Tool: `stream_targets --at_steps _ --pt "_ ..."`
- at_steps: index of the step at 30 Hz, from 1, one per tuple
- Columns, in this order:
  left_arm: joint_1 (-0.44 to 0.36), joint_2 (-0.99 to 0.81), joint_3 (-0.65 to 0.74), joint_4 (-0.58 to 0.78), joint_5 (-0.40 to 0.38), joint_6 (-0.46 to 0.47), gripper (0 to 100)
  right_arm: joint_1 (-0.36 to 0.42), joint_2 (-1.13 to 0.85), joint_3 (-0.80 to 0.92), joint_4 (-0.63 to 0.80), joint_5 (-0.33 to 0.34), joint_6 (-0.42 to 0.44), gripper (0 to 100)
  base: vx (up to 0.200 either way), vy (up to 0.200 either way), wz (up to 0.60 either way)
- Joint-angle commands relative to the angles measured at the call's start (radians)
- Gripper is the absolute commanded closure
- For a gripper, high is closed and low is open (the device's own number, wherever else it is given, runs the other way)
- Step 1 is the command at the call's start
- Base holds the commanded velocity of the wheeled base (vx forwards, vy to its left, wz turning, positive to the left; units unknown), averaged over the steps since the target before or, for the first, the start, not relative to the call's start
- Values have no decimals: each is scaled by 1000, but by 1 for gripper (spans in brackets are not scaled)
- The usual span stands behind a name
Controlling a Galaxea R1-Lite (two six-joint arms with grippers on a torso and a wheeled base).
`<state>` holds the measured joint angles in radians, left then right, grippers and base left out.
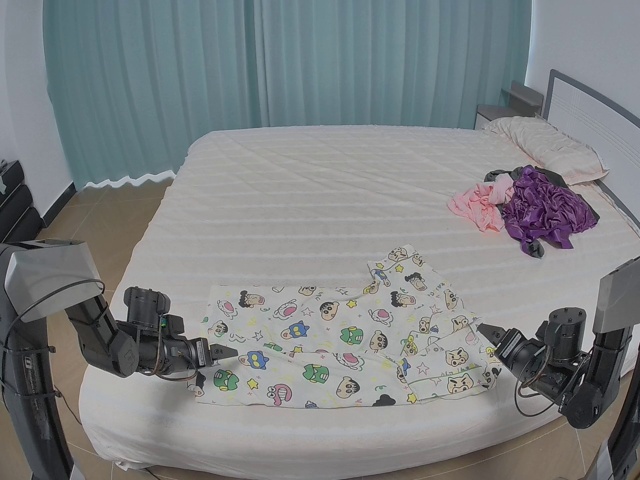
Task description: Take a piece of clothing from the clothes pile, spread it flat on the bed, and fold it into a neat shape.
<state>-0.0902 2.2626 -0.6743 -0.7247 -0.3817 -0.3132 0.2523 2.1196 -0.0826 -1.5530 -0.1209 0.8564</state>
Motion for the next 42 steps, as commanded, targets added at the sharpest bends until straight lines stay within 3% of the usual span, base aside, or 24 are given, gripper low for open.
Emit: stream_targets --at_steps 1,10,11,16,27,42 --pt "4 18 -1 -5 4 -1 0 1 0 0 -16 0 0 0 0 0 0" --pt "1 32 1 -5 7 0 0 -1 3 0 -16 1 1 0 0 0 0" --pt "1 32 1 -4 10 0 100 1 3 0 -16 0 0 0 0 0 0" --pt "3 25 32 1 78 -4 100 -4 7 -2 -16 1 1 0 0 0 0" --pt "0 -74 131 10 84 -9 100 -8 7 0 -16 1 1 0 0 0 0" --pt "0 -178 110 284 113 0 100 -8 14 0 -16 1 1 0 0 0 0"
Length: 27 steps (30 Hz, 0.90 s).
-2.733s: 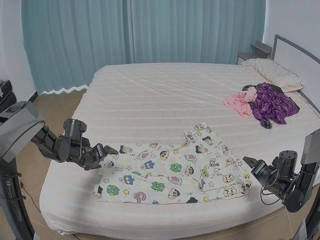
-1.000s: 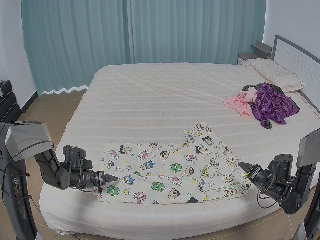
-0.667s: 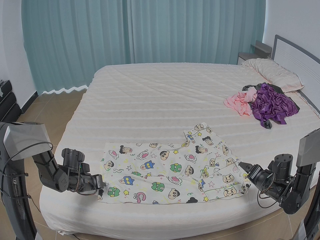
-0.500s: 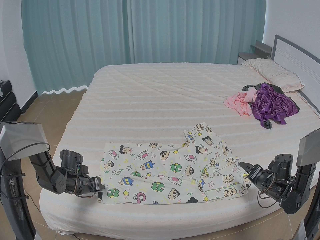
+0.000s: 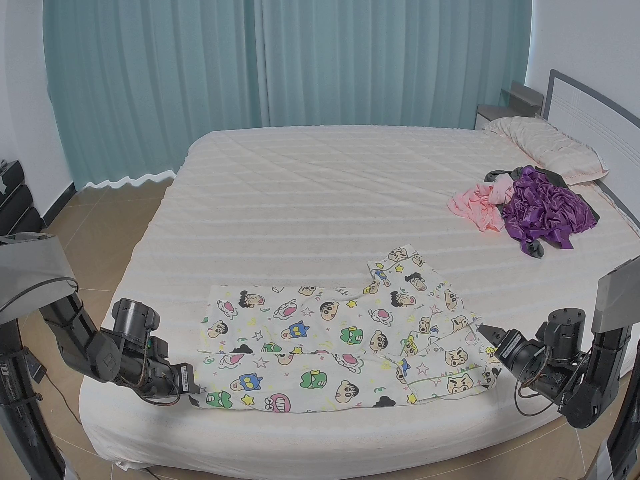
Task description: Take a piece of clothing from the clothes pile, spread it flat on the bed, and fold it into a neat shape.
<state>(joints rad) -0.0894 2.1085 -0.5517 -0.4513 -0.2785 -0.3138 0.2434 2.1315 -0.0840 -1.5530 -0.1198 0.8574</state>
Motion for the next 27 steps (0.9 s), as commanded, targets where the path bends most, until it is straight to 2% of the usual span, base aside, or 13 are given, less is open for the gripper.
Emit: stream_targets --at_steps 1,7,8,15,22,24,27 --pt "-1 -22 -13 13 12 1 100 0 2 1 -16 0 0 0 0 0 0" --pt "-6 -21 -11 22 15 2 100 0 4 1 -16 0 0 0 0 0 0" --pt "-6 -21 -11 23 16 4 0 0 4 0 -16 0 0 0 0 0 0" --pt "-9 -36 -40 118 16 22 0 0 15 0 -18 0 0 0 0 0 0" --pt "-1 -33 -83 105 5 -1 0 2 15 0 -16 0 0 0 0 0 0" --pt "-7 -15 -111 39 -1 -50 0 2 13 0 -16 0 0 0 0 0 0" --pt "-15 27 -122 -37 -4 -70 0 5 15 0 -18 0 0 0 0 0 0"
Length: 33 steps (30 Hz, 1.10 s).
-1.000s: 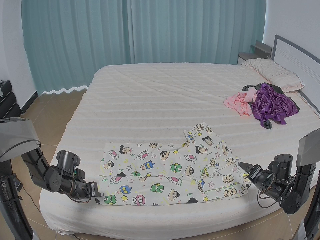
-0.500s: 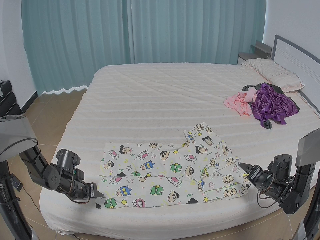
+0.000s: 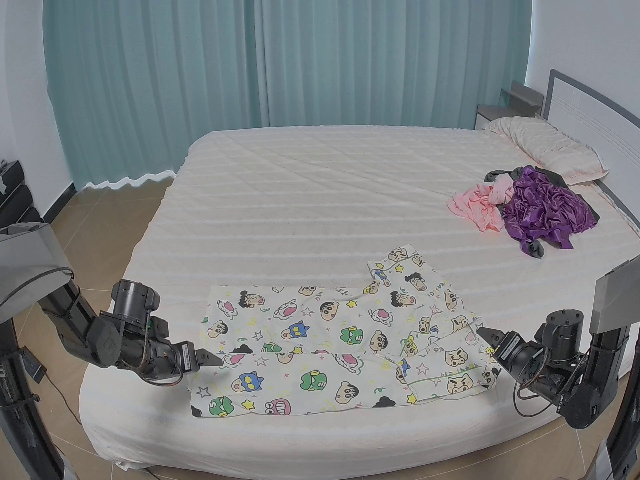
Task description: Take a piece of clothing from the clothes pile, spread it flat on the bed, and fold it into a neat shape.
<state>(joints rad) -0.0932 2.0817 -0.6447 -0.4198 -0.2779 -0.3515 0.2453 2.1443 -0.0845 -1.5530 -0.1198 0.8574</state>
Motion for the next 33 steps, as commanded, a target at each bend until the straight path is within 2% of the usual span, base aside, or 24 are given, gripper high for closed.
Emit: stream_targets --at_steps 1,6,19,20,24,27,29,31,33 --pt "-13 72 -30 -93 -4 -30 0 3 2 0 -18 0 0 0 0 0 0" --pt "-26 149 -70 -155 -3 -30 0 2 3 -1 -16 0 -1 0 0 0 0" --pt "-56 189 -85 -162 3 0 0 0 19 -5 -18 0 -1 0 0 0 0" --pt "-56 190 -85 -162 6 8 100 -1 19 -6 -18 0 -1 0 0 0 0" --pt "-56 189 -78 -162 8 9 100 -24 19 -11 -16 9 -32 0 0 0 0" --pt "-49 187 -75 -162 8 3 100 -49 48 -35 -16 46 -77 0 0 0 0" --pt "-43 187 -62 -191 8 -14 100 -92 118 -92 -16 114 -164 0 0 0 0" --pt "-42 187 -50 -220 9 -34 100 -113 137 -112 -15 143 -215 0 0 0 0" --pt "-42 187 -29 -281 9 -69 100 -138 167 -124 -15 226 -285 0 0 0 0"
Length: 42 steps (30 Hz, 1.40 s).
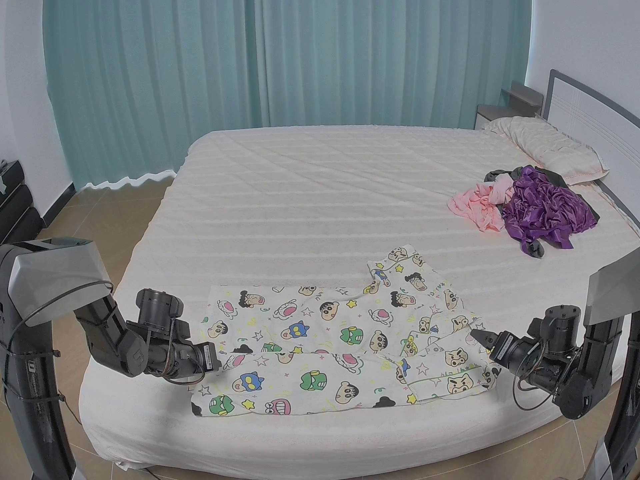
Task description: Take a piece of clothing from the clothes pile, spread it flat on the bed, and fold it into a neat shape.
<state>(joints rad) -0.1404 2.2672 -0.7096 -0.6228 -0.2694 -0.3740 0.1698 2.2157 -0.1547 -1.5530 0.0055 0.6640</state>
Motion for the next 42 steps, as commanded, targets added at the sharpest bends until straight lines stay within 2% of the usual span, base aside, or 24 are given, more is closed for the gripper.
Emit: stream_targets --at_steps 1,4,8,12,16,19,23,28,29,42 --pt "5 3 47 -114 2 -63 100 -75 117 -55 -15 145 -129 0 0 0 0" --pt "5 5 70 -176 9 -89 100 -107 168 -91 -12 202 -222 0 0 0 0" --pt "5 3 81 -196 15 -91 100 -108 226 -135 14 251 -281 0 0 0 0" --pt "7 2 82 -196 16 -94 100 -104 251 -204 40 289 -291 0 0 0 0" --pt "7 3 82 -196 16 -100 100 -99 248 -301 157 332 -296 0 0 0 0" --pt "7 3 82 -196 15 -101 100 -96 245 -344 177 353 -296 0 0 0 0" --pt "9 2 82 -196 15 -103 100 -96 246 -365 218 363 -300 0 0 0 0" --pt "7 -2 81 -196 16 -105 100 -102 245 -350 229 406 -334 0 0 0 0" --pt "7 -3 81 -196 16 -106 100 -104 243 -350 228 407 -334 100 0 0 0" --pt "9 -66 101 -196 16 -161 100 -110 183 -279 152 433 -325 100 0 0 0"
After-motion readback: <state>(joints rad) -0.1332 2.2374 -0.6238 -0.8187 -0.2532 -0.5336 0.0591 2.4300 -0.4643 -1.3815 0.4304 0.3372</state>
